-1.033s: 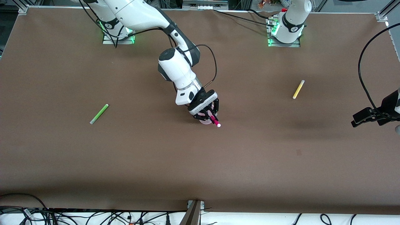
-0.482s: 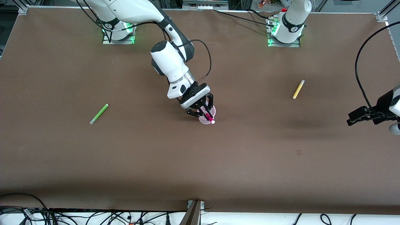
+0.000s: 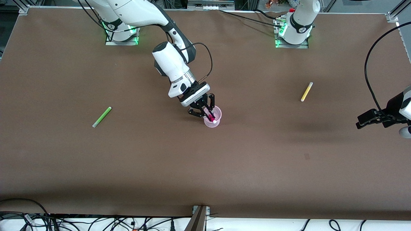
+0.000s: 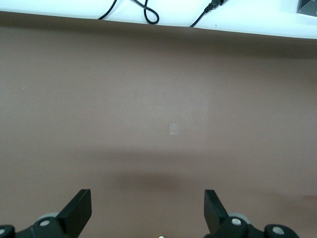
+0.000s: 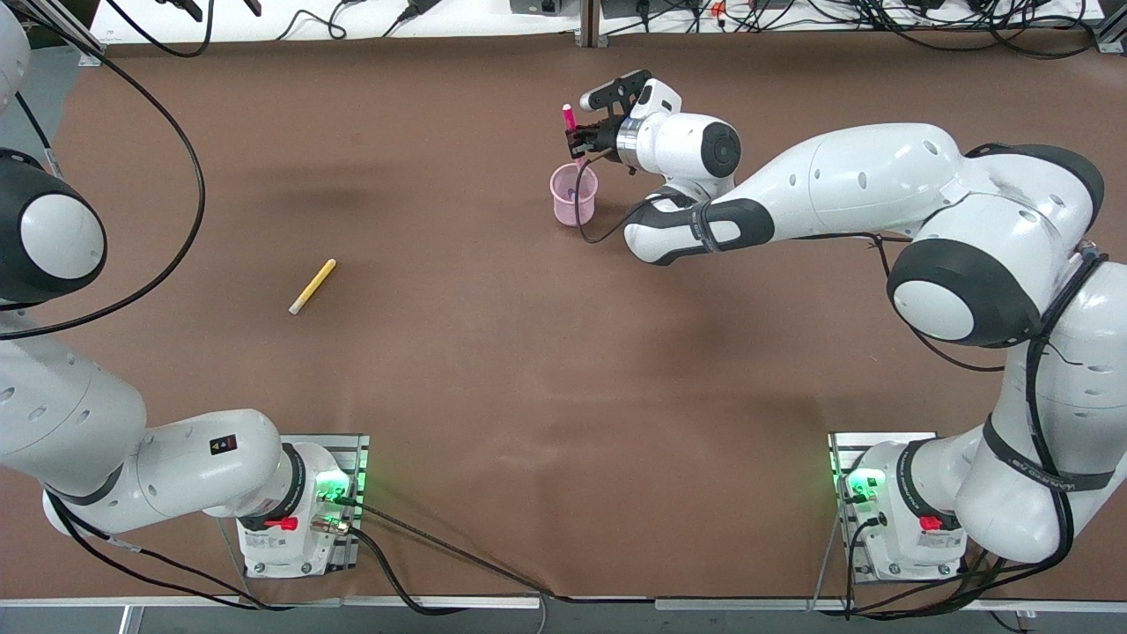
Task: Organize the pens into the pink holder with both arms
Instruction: 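Lower the magenta marker into the pink cup with the right gripper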
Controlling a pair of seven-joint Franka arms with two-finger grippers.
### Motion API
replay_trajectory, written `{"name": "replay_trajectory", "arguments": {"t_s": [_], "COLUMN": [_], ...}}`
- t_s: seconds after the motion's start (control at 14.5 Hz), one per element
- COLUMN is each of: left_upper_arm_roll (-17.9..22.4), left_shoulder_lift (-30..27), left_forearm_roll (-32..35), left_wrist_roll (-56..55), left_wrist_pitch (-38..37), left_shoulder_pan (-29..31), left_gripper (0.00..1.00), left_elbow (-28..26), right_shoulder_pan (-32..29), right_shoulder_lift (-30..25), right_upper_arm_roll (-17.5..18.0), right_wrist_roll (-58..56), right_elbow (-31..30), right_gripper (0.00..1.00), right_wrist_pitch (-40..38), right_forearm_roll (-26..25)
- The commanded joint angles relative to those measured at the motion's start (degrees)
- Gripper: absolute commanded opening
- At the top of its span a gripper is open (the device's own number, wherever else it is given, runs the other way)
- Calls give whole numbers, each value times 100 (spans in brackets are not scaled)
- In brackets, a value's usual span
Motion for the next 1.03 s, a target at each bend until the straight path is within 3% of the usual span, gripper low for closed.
{"name": "replay_trajectory", "arguments": {"t_s": [0.0, 0.55, 0.96], "left_upper_arm_roll": [3, 3, 3], "left_shoulder_lift": [-36, -45, -45], "left_forearm_roll": [143, 143, 143], "left_wrist_roll": [-63, -72, -72], "left_wrist_pitch": [-117, -126, -126], "left_shoulder_pan": [-21, -21, -21], "left_gripper": [100, 100, 100], "left_elbow": [70, 61, 61], "right_shoulder_pan": [117, 169, 196], "right_shoulder_lift": [-96, 159, 300], "right_upper_arm_roll": [-52, -52, -61], "right_wrist_roll": [90, 90, 99], "right_elbow": [-130, -280, -271], "right_gripper": [0, 1, 11], "right_wrist_pitch": [118, 654, 663], "right_forearm_roll": [50, 50, 85]}}
